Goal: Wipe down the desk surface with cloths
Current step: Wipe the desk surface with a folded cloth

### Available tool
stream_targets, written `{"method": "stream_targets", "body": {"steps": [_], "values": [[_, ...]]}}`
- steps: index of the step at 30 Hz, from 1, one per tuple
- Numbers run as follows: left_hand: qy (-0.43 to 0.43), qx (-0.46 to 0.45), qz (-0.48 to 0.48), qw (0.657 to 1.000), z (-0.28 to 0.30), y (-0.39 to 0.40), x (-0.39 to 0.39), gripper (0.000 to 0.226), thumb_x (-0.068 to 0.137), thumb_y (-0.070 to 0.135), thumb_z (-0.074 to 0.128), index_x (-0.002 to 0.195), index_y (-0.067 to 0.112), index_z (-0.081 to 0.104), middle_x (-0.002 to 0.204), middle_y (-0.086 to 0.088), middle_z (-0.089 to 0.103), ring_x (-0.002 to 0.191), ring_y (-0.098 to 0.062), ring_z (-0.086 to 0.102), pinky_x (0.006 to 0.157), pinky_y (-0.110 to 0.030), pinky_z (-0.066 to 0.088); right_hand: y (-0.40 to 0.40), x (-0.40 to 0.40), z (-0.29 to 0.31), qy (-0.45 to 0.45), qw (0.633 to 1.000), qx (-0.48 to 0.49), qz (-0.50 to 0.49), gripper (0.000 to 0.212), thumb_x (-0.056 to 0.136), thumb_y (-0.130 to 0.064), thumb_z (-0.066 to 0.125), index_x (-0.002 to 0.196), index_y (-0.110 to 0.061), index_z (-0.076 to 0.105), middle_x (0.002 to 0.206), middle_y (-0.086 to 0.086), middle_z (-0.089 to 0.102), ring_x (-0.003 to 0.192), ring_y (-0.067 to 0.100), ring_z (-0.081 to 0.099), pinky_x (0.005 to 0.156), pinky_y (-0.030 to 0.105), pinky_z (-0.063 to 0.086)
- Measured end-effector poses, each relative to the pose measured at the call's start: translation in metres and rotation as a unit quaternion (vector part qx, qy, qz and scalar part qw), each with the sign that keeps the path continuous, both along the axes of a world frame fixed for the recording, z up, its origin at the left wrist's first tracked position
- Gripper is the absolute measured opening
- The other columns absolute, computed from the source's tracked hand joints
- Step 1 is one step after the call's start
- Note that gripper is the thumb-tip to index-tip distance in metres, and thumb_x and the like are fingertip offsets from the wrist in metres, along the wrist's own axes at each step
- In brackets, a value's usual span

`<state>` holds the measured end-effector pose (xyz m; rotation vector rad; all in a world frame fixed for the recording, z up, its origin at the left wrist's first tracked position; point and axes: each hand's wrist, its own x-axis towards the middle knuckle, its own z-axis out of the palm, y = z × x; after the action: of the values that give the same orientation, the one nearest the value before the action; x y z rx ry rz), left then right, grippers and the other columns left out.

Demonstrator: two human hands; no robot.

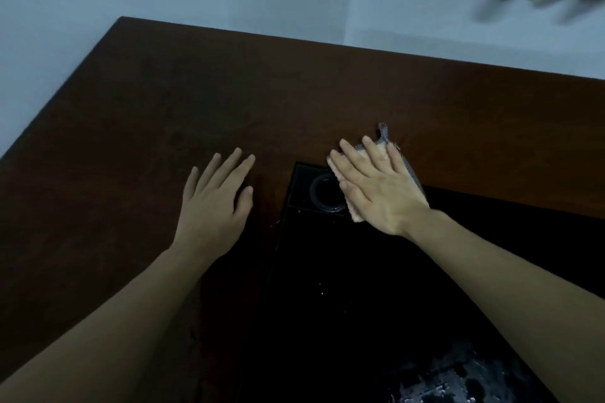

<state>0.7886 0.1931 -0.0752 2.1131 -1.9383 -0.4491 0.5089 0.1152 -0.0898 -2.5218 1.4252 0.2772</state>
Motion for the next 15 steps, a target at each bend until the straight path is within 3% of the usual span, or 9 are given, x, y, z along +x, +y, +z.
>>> {"method": "stream_targets", "body": {"steps": [5,9,12,15], "values": [[-0.007,0.014,-0.002,1.000,0.005,0.008,-0.011,0.054,0.108,0.037,0.032,0.160,0.036,0.020,0.168,0.014,0.009,0.155,-0.009,-0.004,0.126,-0.040,-0.005,0.048,-0.010,-0.002,0.015,1.000,0.011,-0.016,0.070,0.090,-0.055,-0.029,0.157,-0.034,-0.024,0.166,-0.010,-0.027,0.151,0.026,-0.031,0.122,0.053,-0.016],[-0.010,-0.001,0.000,1.000,0.010,0.010,-0.018,0.054,0.107,0.037,0.032,0.160,0.036,0.020,0.168,0.014,0.009,0.155,-0.010,-0.003,0.125,-0.039,-0.005,0.091,0.002,-0.004,-0.013,1.000,0.004,0.011,0.074,0.099,-0.054,-0.017,0.163,-0.026,0.008,0.171,-0.001,0.007,0.156,0.032,-0.005,0.121,0.057,-0.002],[-0.006,-0.014,-0.001,1.000,0.010,0.009,-0.020,0.054,0.108,0.035,0.034,0.160,0.034,0.023,0.168,0.011,0.013,0.156,-0.014,0.002,0.125,-0.043,0.000,0.115,0.022,-0.007,-0.058,0.996,0.030,0.059,0.070,0.098,-0.059,-0.016,0.162,-0.032,-0.004,0.168,-0.010,-0.012,0.149,0.023,-0.027,0.120,0.052,-0.017],[0.002,-0.005,-0.009,1.000,0.007,0.010,-0.014,0.054,0.107,0.035,0.034,0.160,0.034,0.025,0.168,0.010,0.014,0.156,-0.015,0.003,0.125,-0.043,0.001,0.124,0.051,-0.006,-0.074,0.994,0.027,0.079,0.062,0.105,-0.055,0.003,0.162,-0.032,-0.004,0.168,-0.011,-0.013,0.149,0.021,-0.030,0.119,0.052,-0.020]]}}
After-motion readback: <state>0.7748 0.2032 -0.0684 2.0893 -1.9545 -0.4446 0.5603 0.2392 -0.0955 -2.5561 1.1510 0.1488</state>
